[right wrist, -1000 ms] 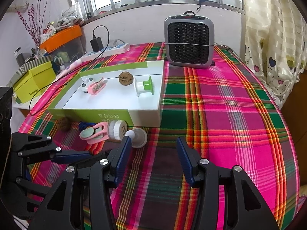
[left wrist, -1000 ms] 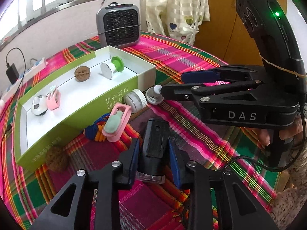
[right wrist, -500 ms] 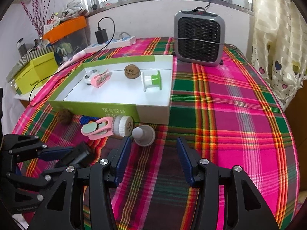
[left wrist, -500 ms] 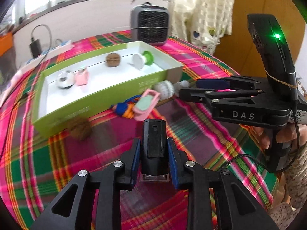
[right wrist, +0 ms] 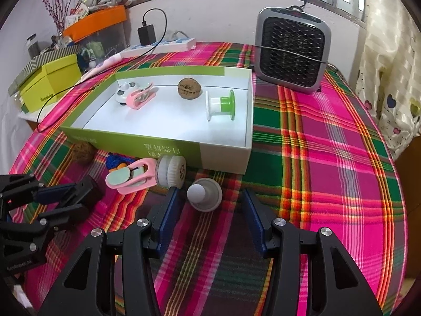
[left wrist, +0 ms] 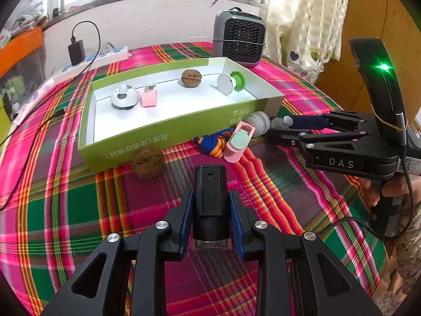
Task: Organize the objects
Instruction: 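Close the left gripper on the black device while the right reaches the white cup item, then close the right gripper on the white cup-shaped item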
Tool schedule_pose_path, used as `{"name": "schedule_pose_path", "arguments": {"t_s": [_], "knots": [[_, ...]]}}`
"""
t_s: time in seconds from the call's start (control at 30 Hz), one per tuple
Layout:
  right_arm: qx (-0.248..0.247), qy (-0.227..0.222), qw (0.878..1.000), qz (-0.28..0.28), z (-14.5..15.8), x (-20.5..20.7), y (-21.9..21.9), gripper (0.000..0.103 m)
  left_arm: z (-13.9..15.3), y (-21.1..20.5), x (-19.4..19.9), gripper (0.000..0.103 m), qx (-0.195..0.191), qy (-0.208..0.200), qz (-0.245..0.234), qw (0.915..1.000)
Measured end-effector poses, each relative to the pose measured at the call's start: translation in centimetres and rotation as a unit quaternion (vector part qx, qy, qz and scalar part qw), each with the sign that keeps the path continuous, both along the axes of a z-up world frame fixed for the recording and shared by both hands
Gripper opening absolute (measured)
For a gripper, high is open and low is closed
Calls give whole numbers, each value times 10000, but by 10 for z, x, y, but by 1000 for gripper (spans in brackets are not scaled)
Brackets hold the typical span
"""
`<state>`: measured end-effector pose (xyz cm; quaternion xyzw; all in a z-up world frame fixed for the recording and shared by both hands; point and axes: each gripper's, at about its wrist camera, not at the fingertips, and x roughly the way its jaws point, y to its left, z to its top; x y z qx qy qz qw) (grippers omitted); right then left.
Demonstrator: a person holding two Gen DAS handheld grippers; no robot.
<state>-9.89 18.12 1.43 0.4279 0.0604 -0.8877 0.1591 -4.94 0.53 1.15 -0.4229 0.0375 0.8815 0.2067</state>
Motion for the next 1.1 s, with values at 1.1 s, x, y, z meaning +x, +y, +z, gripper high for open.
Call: {"name": "schedule_pose_path", "arguments": {"t_s": [1.1], "knots": [[-25,23,9998,194,0,1,-2,26,-1,1,0,25,-4,4,36,10000]]}}
